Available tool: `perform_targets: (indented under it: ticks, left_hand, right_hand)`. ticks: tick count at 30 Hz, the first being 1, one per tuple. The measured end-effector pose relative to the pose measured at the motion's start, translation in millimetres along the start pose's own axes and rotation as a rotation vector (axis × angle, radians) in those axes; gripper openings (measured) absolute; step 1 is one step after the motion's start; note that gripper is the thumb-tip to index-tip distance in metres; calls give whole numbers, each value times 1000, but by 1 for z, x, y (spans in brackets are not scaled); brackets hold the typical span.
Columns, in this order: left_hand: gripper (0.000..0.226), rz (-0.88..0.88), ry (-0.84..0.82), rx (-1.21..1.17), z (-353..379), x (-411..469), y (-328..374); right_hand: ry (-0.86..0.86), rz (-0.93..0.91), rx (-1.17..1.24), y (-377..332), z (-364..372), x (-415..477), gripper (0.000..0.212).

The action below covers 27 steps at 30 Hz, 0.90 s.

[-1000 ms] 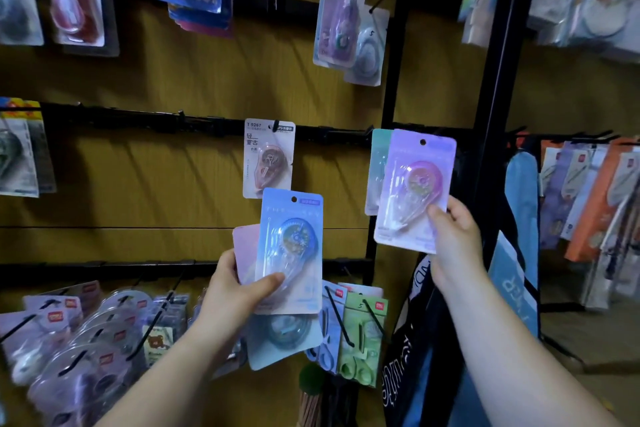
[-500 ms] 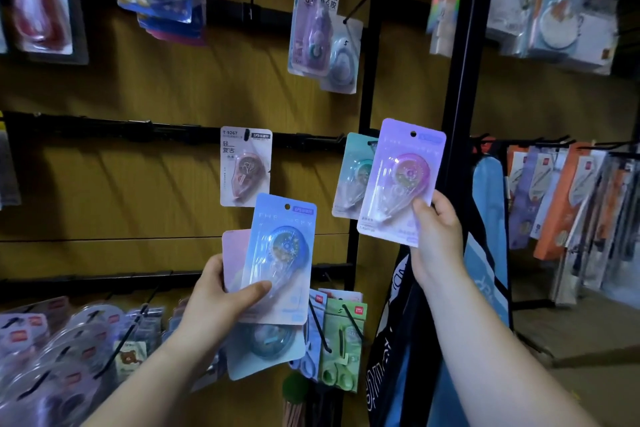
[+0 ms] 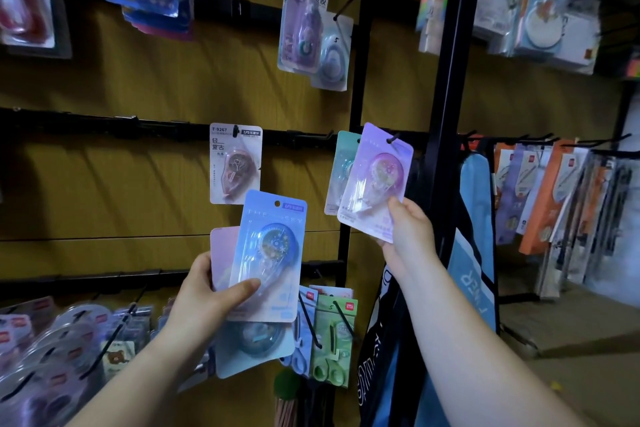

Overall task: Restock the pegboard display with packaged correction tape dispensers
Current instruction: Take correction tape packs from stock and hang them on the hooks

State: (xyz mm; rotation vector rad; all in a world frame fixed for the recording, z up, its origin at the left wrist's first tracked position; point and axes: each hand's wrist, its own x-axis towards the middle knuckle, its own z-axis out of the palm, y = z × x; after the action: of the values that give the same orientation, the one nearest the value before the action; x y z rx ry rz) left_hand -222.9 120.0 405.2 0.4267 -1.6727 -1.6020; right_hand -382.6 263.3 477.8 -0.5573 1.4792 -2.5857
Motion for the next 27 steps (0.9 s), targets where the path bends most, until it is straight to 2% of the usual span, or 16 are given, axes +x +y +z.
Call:
perform_targets:
  ticks: [4,8,11,14,17,21,24,27]
  left_hand:
    - [34,3,4,-18,-3,1,-1]
    - [34,12,11,-10,-9,2,-2]
    - [34,11,17,-3,-13,3,-1]
    - [35,30,36,-11,-17,5,1]
    - [34,35,34,-42,-19,6,2]
    - [41,28,13,-86,-15,7,2]
    - [40,13,2,-119,-9,6,4]
    - [44,9,-12,-135,-2,5,7]
  right_hand:
    - [3,22,-32,3,4,5,11]
    - [48,54,-157,9,13,17,30]
    - [94,58,-208,16,22,30,18]
    - [133,62,-242,24,27,45,29]
    - [148,70,-307,34,27,49,30]
    - [253,-15,-402,55,21,32,35]
    - [112,34,-329,64,21,-4,35]
    - [-255,113,-428,64,24,-39,10]
